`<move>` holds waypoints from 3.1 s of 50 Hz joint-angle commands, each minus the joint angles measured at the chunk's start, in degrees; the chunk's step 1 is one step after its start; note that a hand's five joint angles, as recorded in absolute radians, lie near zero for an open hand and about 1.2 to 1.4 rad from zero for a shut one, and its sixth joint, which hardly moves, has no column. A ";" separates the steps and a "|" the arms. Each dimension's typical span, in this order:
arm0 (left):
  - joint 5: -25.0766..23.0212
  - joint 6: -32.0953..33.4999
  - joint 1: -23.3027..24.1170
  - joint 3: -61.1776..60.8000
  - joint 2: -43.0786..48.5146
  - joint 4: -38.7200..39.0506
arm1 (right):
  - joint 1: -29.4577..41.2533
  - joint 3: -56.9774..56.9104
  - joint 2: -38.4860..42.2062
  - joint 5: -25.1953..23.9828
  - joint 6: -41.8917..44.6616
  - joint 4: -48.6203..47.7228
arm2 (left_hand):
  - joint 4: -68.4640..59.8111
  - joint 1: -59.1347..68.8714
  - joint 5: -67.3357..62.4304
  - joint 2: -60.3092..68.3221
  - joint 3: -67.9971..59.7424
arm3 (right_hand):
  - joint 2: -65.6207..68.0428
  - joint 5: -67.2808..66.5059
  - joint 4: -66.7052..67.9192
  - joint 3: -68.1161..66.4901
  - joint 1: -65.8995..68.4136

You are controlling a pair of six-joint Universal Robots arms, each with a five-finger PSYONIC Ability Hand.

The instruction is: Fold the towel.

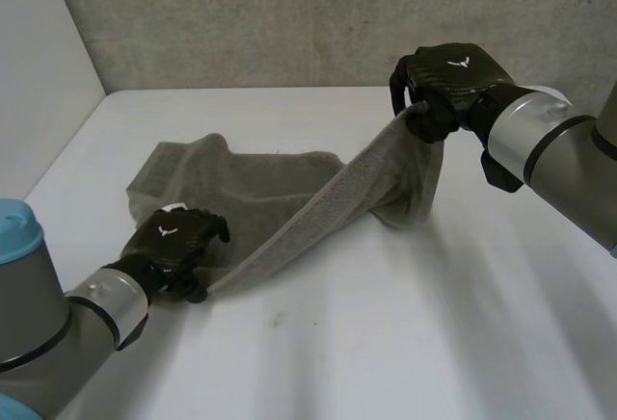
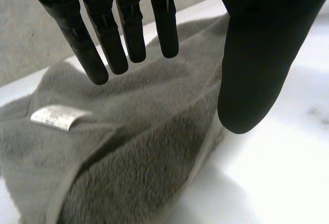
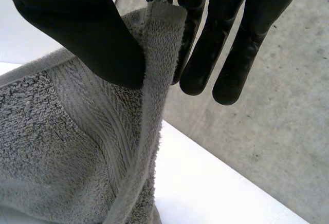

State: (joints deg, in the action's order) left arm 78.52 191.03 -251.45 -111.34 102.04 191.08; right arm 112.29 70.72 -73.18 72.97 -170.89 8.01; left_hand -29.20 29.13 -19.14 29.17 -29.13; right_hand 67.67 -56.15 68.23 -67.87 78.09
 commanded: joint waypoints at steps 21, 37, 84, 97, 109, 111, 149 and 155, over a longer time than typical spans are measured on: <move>2.43 0.30 1.32 -0.54 1.67 -0.62 | -5.51 2.31 -0.03 0.51 0.11 -3.00 | -8.10 8.17 -8.16 8.13 -8.16 | 12.33 -13.85 11.77 -12.13 1.91; 5.42 0.22 4.13 4.73 10.28 2.72 | -6.39 2.31 -0.12 0.51 -0.24 -3.00 | -14.49 14.56 -14.55 14.52 -14.56 | 12.33 -13.85 11.77 -12.13 1.91; 10.60 15.86 0.44 42.29 18.44 -22.60 | -1.82 -10.78 19.04 6.40 28.77 10.53 | -50.80 50.87 -50.86 50.83 -50.87 | 12.33 -13.85 11.77 -12.13 1.91; 14.99 6.65 3.25 71.53 16.19 -4.24 | -2.34 -11.66 2.69 11.76 14.70 -30.69 | -50.80 50.87 -50.86 50.83 -50.87 | 12.33 -13.85 11.77 -12.13 1.91; 15.26 4.00 3.25 47.62 13.89 -6.15 | -1.90 0.81 2.59 3.33 15.14 -15.25 | -50.80 50.87 -50.86 50.83 -50.87 | 12.33 -13.85 11.77 -12.13 1.91; 15.26 5.04 3.34 38.35 14.67 -5.89 | -1.99 1.96 4.27 3.32 15.58 -12.85 | -50.80 50.87 -50.86 50.83 -50.87 | 12.33 -13.85 11.77 -12.13 1.91; 15.61 18.50 4.57 14.75 13.89 3.43 | -8.49 16.99 8.23 2.97 21.30 -8.10 | -4.73 4.80 -4.80 4.77 -4.80 | 12.33 -13.85 11.77 -12.13 1.91; 15.44 18.59 2.29 12.90 13.10 3.16 | -9.81 16.73 8.23 2.97 21.30 -8.54 | -5.07 5.14 -5.13 5.10 -5.14 | 12.33 -13.85 11.77 -12.13 1.91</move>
State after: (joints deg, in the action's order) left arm 94.14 209.51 -247.22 -96.90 115.67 194.44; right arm 103.68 87.64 -65.00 75.94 -149.59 -0.17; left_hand -30.17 30.30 -20.14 30.22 -30.35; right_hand 68.01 -56.93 68.52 -68.16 78.66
